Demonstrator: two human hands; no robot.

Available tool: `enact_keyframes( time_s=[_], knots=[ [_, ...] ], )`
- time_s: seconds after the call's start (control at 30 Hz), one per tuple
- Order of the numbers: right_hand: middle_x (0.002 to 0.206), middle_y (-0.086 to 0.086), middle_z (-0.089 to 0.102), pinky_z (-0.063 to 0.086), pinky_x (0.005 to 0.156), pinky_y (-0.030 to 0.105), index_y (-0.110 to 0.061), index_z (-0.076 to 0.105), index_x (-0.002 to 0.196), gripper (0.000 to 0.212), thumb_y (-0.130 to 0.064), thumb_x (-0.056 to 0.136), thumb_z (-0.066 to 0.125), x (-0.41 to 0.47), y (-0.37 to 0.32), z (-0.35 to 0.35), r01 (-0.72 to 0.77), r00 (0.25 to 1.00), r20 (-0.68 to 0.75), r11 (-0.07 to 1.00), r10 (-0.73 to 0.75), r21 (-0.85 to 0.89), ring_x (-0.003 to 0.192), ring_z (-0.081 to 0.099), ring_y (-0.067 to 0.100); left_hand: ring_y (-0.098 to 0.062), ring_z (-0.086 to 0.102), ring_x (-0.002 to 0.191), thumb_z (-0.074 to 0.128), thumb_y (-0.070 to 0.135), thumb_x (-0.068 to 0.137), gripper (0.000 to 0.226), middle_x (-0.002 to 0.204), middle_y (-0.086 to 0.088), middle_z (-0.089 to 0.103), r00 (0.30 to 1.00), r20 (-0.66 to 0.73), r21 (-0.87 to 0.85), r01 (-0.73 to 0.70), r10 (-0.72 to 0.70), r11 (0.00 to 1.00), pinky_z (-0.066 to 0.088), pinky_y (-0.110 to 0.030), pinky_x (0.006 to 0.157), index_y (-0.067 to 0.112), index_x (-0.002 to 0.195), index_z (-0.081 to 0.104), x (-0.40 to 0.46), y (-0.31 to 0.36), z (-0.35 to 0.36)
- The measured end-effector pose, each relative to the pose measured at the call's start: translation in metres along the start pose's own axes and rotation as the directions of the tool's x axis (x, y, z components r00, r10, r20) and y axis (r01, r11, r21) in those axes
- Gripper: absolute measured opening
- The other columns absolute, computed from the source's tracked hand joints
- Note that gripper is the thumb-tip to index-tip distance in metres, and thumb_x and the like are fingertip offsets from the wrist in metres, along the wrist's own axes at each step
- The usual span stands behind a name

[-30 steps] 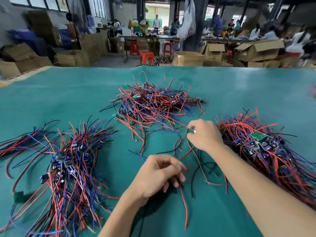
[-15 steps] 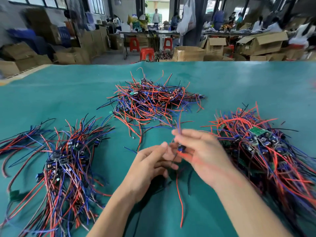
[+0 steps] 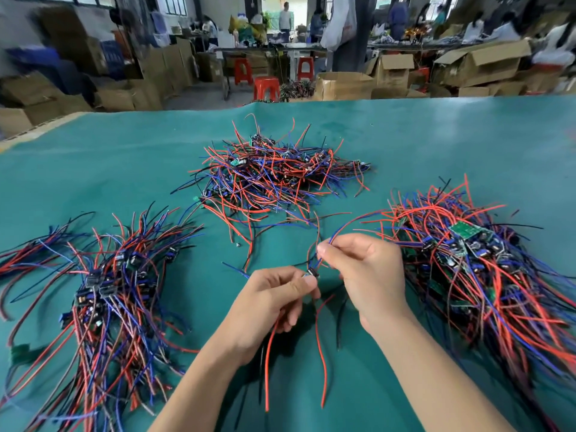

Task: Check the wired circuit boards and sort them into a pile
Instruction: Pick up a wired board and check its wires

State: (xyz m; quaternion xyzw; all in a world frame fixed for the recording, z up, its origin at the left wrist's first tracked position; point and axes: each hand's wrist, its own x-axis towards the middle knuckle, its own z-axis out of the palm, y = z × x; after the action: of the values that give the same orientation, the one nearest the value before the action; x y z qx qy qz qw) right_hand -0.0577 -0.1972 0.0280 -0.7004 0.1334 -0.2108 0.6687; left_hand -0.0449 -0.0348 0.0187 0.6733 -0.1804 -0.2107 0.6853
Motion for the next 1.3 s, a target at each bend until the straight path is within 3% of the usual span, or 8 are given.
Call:
enact_keyframes(
  time_s=[0.3, 0.47, 0.6, 0.73, 0.87, 0.97, 1.07, 1.3],
  knots=[
    [0.079, -0.005, 0.077, 0.058, 0.083, 0.04, -0.016, 0.079, 0.084, 0.002, -0.016, 0.086, 0.078, 0.023, 0.007, -0.03, 0.198, 0.915, -0.253, 0.896, -0.315, -0.399, 0.073, 0.073, 0.014, -0.012, 0.022, 0.04, 0.07, 0.047, 0.074, 0.034, 0.043, 0.001, 0.032, 0.998, 0.069, 0.034, -0.008, 0.005, 0.999, 0.019, -0.024, 0.041, 0.013, 0.073, 0.069, -0.001, 0.0, -0.001],
    [0.077, -0.003, 0.076, 0.055, 0.076, 0.031, -0.017, 0.078, 0.09, 0.005, -0.014, 0.087, 0.076, 0.024, 0.007, -0.037, 0.23, 0.874, -0.29, 0.858, -0.39, -0.46, 0.068, 0.071, 0.017, -0.011, 0.023, 0.04, 0.066, 0.037, 0.081, 0.027, 0.044, 0.003, 0.03, 0.996, 0.091, 0.081, -0.01, 0.002, 0.997, 0.02, -0.021, 0.041, 0.011, 0.073, 0.069, -0.002, 0.002, -0.001],
    [0.056, -0.004, 0.068, 0.051, 0.049, 0.025, -0.016, 0.069, 0.074, 0.02, -0.007, 0.092, 0.07, 0.032, 0.004, -0.043, 0.056, 0.931, -0.363, 0.998, -0.039, 0.034, 0.047, 0.06, 0.007, -0.011, 0.021, 0.042, 0.066, 0.036, 0.083, 0.027, 0.046, 0.004, 0.03, 0.993, 0.121, 0.104, -0.011, -0.002, 0.995, 0.018, -0.021, 0.042, 0.011, 0.075, 0.069, -0.001, 0.0, -0.001],
    [0.052, -0.001, 0.066, 0.042, 0.041, 0.015, -0.011, 0.064, 0.072, 0.028, -0.013, 0.1, 0.062, 0.031, -0.002, -0.042, -0.106, 0.925, -0.269, 0.862, 0.268, 0.496, 0.04, 0.053, 0.004, -0.01, 0.027, 0.043, 0.065, 0.041, 0.087, 0.029, 0.047, 0.006, 0.038, 0.98, 0.198, 0.11, -0.025, 0.003, 0.994, 0.022, -0.02, 0.043, 0.013, 0.081, 0.07, -0.002, -0.001, -0.004],
    [0.079, 0.012, 0.078, 0.058, 0.058, 0.021, -0.002, 0.066, 0.097, 0.045, -0.04, 0.108, 0.045, 0.029, -0.002, -0.04, -0.204, 0.927, -0.092, 0.694, 0.365, 0.691, 0.064, 0.074, 0.013, -0.014, 0.055, 0.055, 0.059, 0.025, 0.098, 0.028, 0.066, -0.005, 0.063, 0.995, 0.091, -0.047, -0.046, 0.05, 0.998, 0.042, -0.019, 0.052, -0.001, 0.108, 0.064, 0.0, -0.006, -0.004],
    [0.086, 0.017, 0.077, 0.059, 0.064, 0.027, -0.001, 0.067, 0.102, 0.042, -0.041, 0.102, 0.054, 0.014, 0.0, -0.019, -0.292, 0.95, 0.057, 0.814, 0.306, 0.501, 0.075, 0.075, 0.022, -0.019, 0.07, 0.077, 0.044, 0.011, 0.104, 0.023, 0.093, -0.013, 0.074, 1.0, 0.007, -0.232, -0.028, 0.031, 0.972, 0.051, -0.021, 0.06, -0.001, 0.118, 0.058, 0.004, -0.006, -0.003],
    [0.084, 0.004, 0.078, 0.054, 0.067, 0.02, -0.015, 0.078, 0.087, 0.018, -0.031, 0.081, 0.072, -0.006, 0.0, 0.003, -0.06, 0.975, 0.218, 0.996, 0.044, 0.068, 0.079, 0.072, 0.015, -0.023, 0.071, 0.086, 0.038, 0.01, 0.106, 0.027, 0.104, -0.02, 0.073, 1.0, -0.021, -0.28, -0.018, 0.013, 0.96, 0.053, -0.022, 0.061, 0.001, 0.12, 0.059, 0.005, -0.006, -0.002],
    [0.087, -0.007, 0.078, 0.059, 0.073, 0.036, -0.029, 0.078, 0.094, 0.022, -0.038, 0.075, 0.083, -0.013, 0.001, 0.003, 0.183, 0.952, 0.281, 0.961, -0.121, -0.209, 0.073, 0.073, 0.014, -0.02, 0.064, 0.061, 0.041, 0.017, 0.107, 0.034, 0.077, -0.018, 0.071, 0.998, -0.06, -0.118, -0.038, 0.031, 0.992, 0.049, -0.021, 0.054, 0.005, 0.095, 0.071, 0.004, -0.004, 0.001]
  ],
)
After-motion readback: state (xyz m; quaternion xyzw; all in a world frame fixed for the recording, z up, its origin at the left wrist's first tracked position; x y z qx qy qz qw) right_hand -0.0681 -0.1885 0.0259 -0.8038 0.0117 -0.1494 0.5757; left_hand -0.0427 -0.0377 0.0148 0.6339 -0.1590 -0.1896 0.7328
